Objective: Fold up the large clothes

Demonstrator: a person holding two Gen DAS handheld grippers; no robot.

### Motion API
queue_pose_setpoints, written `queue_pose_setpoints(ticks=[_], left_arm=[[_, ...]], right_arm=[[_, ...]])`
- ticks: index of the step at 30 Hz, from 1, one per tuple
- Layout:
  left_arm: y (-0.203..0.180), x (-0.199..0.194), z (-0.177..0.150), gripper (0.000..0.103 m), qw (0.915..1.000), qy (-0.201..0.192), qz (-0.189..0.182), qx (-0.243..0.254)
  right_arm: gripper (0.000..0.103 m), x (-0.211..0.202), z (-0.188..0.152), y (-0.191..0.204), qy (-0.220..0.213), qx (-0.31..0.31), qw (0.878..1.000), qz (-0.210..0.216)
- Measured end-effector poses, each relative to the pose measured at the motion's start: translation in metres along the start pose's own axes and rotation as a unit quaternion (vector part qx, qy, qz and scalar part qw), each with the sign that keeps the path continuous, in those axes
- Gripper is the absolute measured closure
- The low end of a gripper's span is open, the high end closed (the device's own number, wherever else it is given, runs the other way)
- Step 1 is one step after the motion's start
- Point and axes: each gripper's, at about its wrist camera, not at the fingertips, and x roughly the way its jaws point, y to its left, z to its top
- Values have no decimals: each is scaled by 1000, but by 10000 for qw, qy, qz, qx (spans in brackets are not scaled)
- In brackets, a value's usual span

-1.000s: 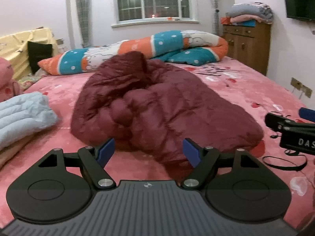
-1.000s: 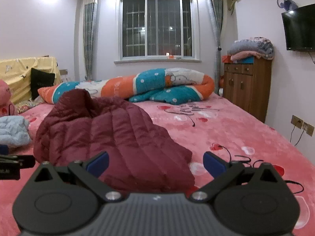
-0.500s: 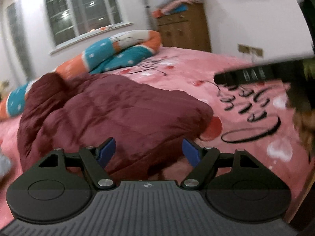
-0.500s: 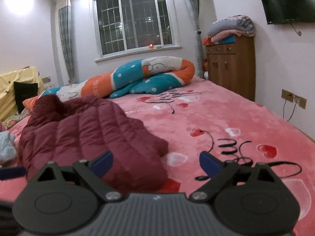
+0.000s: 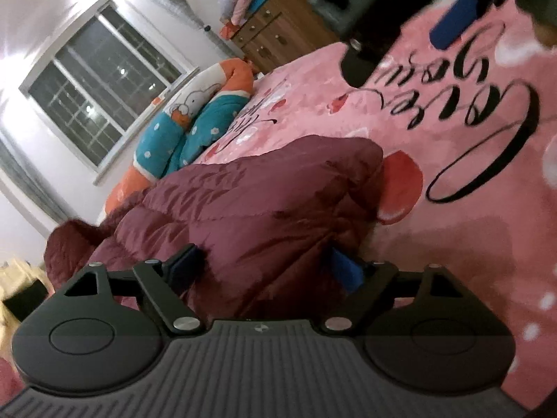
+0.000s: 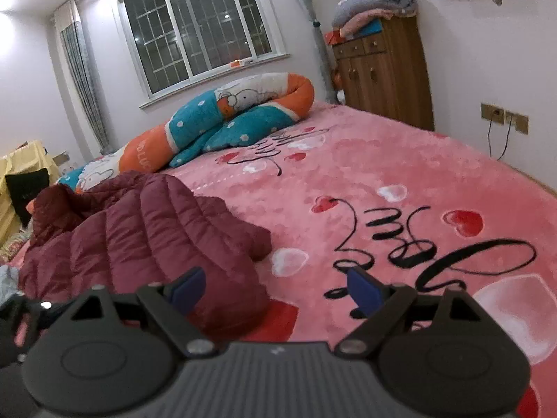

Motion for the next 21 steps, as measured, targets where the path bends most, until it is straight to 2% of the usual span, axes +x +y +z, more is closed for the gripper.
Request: queue_pose_setpoints(ticks=[7, 10, 12, 13, 15, 18, 21], left_arm=[[-12, 23, 3, 2, 9991, 32, 272, 310], [-1, 20, -4, 15, 9996, 85, 193, 186], [6, 15, -4, 32, 9998, 109, 163, 55], [10, 10, -4, 36, 9998, 124, 145, -65], [18, 7, -3, 53, 9991, 162, 112, -375], [35, 5, 3, 65, 9961, 165, 78, -858], [64, -1, 7, 74, 9884, 194, 57, -1503]], right_arm=[[14, 4, -1, -3, 146, 203, 9996, 87], [14, 5, -3, -4, 191, 246, 9995, 100], [14, 6, -3, -4, 218, 277, 9993, 111], [15, 6, -4, -5, 234, 298, 9992, 120], [19, 8, -4, -6, 294, 342, 9989, 145], [29, 11, -6, -8, 396, 406, 9983, 159], [38, 13, -7, -10, 475, 484, 9976, 141]])
